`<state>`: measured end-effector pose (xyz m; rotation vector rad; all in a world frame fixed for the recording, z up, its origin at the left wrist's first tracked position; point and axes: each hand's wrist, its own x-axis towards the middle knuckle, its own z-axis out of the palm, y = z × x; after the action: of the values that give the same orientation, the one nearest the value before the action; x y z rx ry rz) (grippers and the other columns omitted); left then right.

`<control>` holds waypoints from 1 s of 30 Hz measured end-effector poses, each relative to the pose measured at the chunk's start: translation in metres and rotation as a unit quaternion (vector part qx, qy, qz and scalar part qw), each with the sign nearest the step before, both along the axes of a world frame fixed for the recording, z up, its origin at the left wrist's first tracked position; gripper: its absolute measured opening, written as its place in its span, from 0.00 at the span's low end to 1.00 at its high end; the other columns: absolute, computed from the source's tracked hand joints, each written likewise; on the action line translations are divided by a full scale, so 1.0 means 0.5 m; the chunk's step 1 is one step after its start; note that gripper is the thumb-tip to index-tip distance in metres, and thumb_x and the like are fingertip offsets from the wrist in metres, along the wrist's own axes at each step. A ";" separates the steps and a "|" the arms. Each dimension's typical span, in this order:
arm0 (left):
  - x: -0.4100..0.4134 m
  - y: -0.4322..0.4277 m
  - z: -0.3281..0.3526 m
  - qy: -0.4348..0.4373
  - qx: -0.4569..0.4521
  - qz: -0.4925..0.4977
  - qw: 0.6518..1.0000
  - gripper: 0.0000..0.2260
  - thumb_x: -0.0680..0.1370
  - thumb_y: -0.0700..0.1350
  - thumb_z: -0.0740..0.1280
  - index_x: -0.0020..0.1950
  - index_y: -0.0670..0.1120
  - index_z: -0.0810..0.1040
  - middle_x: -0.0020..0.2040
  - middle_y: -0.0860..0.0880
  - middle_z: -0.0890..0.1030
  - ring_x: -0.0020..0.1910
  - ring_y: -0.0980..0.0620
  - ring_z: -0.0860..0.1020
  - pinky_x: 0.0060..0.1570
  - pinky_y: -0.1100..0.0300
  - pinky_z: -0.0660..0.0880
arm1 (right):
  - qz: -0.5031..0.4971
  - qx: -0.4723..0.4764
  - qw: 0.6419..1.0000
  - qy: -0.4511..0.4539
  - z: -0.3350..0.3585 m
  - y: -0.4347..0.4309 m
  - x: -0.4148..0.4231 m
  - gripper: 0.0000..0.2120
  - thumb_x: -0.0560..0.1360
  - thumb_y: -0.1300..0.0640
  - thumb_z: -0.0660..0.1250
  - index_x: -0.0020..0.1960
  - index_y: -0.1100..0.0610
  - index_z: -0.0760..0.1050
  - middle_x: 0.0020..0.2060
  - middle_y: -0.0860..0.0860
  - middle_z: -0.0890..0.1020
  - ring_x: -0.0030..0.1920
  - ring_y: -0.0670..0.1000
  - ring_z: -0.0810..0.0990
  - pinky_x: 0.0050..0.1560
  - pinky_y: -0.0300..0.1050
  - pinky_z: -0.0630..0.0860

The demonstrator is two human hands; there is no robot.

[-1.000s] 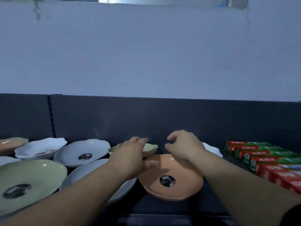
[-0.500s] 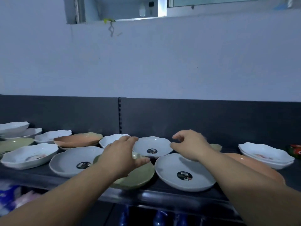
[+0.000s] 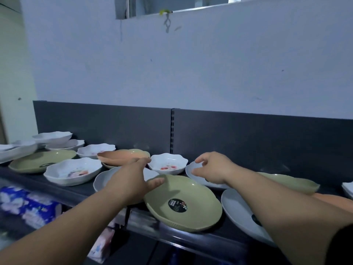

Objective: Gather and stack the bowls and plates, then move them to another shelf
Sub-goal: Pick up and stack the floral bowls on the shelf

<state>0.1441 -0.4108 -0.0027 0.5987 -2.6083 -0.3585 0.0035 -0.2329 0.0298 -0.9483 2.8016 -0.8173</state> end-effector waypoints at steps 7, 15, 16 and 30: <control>-0.051 -0.044 0.004 -0.019 0.017 0.008 1.000 0.35 0.71 0.66 0.66 0.74 0.53 0.64 0.72 0.54 0.68 0.61 0.51 0.75 0.54 0.56 0.76 | 0.025 0.035 0.999 -0.011 -0.009 -0.060 -0.044 0.26 0.74 0.45 0.68 0.71 0.48 0.71 0.67 0.46 0.74 0.66 0.50 0.73 0.56 0.40 0.68; -0.122 -0.114 0.020 -0.088 -0.017 -0.030 0.995 0.34 0.72 0.67 0.65 0.73 0.51 0.64 0.71 0.51 0.70 0.65 0.51 0.71 0.60 0.55 0.71 | -0.019 0.059 0.998 0.008 -0.011 -0.118 -0.092 0.20 0.74 0.46 0.69 0.65 0.50 0.76 0.59 0.48 0.79 0.59 0.51 0.78 0.60 0.48 0.76; -0.131 -0.124 0.024 -0.100 -0.014 -0.036 0.994 0.34 0.72 0.67 0.65 0.72 0.51 0.65 0.70 0.50 0.70 0.64 0.50 0.72 0.59 0.55 0.71 | -0.026 0.063 0.998 0.011 -0.011 -0.130 -0.098 0.19 0.74 0.46 0.69 0.63 0.52 0.77 0.59 0.50 0.80 0.60 0.52 0.78 0.61 0.48 0.75; -0.262 -0.243 0.011 -0.159 -0.006 -0.139 0.977 0.39 0.69 0.68 0.66 0.75 0.54 0.60 0.72 0.52 0.66 0.68 0.51 0.69 0.65 0.56 0.67 | -0.062 0.113 0.992 0.008 -0.049 -0.261 -0.203 0.25 0.76 0.49 0.68 0.71 0.50 0.68 0.66 0.49 0.74 0.63 0.52 0.75 0.62 0.46 0.74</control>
<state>0.0129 -0.5322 0.0028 0.3049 -3.0109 -0.3582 -0.0980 -0.3631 0.0052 -0.7554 2.9106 -0.4906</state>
